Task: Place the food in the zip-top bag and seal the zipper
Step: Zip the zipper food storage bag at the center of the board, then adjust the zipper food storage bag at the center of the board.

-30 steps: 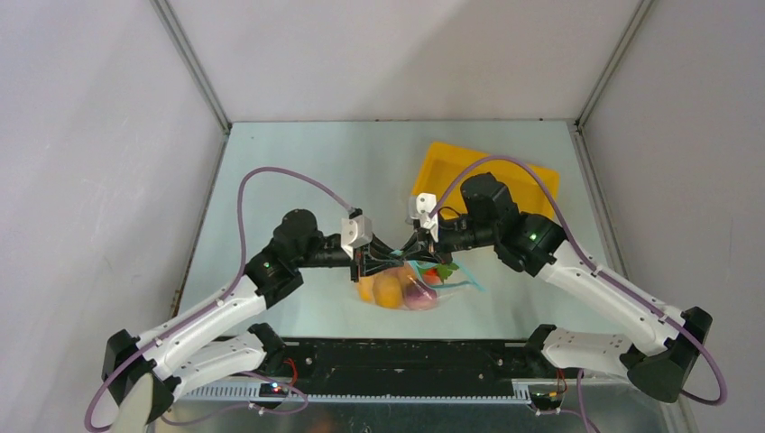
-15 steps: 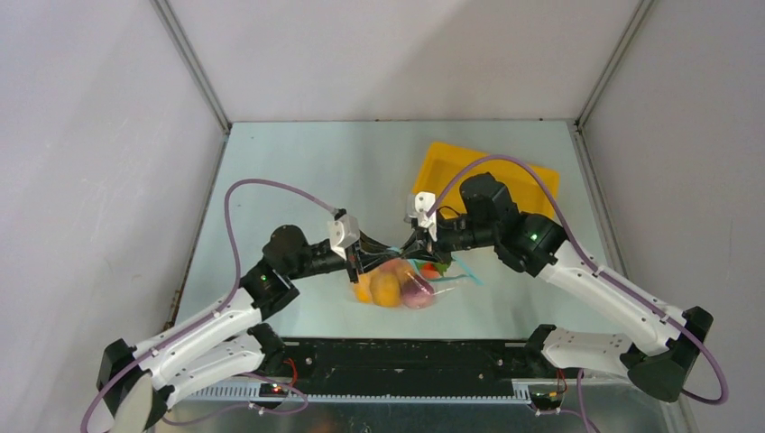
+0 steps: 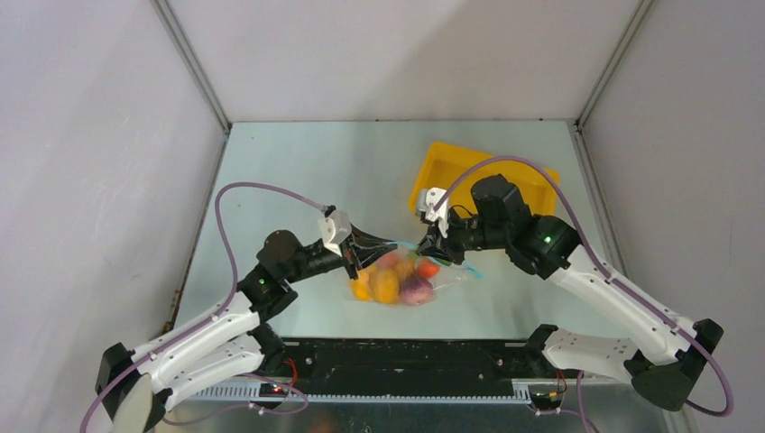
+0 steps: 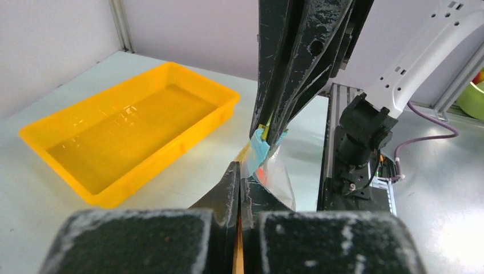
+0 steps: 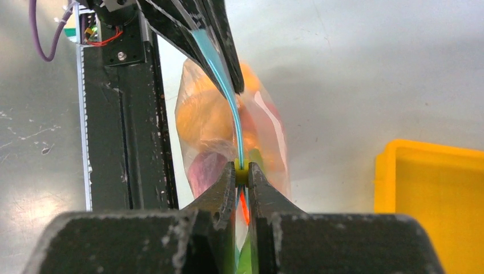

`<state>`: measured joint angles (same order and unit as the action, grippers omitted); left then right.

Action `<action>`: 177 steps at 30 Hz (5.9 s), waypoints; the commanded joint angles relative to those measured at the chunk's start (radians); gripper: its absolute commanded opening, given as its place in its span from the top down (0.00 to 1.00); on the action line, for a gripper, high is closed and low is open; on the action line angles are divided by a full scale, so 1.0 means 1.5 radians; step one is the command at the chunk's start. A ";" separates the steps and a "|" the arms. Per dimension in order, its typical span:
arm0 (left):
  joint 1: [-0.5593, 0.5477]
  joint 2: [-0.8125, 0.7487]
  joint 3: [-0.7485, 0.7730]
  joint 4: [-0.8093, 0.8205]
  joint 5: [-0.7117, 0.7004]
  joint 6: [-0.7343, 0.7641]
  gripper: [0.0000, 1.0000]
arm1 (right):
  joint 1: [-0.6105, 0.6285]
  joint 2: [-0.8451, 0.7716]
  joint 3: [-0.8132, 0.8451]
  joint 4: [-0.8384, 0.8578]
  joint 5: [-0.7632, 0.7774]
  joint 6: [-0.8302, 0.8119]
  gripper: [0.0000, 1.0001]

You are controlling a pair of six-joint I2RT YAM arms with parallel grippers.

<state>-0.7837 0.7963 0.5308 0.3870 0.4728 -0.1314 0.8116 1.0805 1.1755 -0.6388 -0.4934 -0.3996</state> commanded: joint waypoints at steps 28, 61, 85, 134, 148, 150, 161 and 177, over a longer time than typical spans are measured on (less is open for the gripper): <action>0.008 -0.035 -0.011 0.031 -0.051 0.026 1.00 | -0.069 -0.155 -0.104 0.042 0.120 0.147 0.34; 0.008 -0.029 -0.008 0.023 -0.047 0.031 1.00 | -0.073 -0.220 -0.223 0.062 0.098 0.188 0.32; 0.008 -0.023 -0.003 0.022 -0.022 0.022 1.00 | -0.068 -0.109 -0.417 0.491 0.084 0.276 0.76; 0.008 -0.108 -0.016 -0.027 -0.082 0.054 1.00 | -0.054 -0.300 -0.297 0.206 0.170 0.214 0.38; 0.009 -0.099 -0.018 -0.026 -0.075 0.054 1.00 | -0.034 -0.287 -0.297 0.198 0.222 0.212 0.43; 0.009 -0.099 -0.020 -0.027 -0.079 0.054 1.00 | -0.034 -0.305 -0.297 0.193 0.217 0.213 0.41; 0.008 -0.115 -0.025 -0.052 -0.094 0.081 1.00 | -0.038 -0.404 -0.307 0.069 0.300 0.262 0.39; 0.009 -0.111 -0.018 -0.073 -0.060 0.099 1.00 | -0.052 -0.290 -0.350 0.200 0.257 0.247 0.43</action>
<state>-0.7727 0.6346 0.4877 0.2638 0.3527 -0.0250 0.7391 0.6147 0.6674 -0.4797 -0.0650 -0.0189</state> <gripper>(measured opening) 0.003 0.576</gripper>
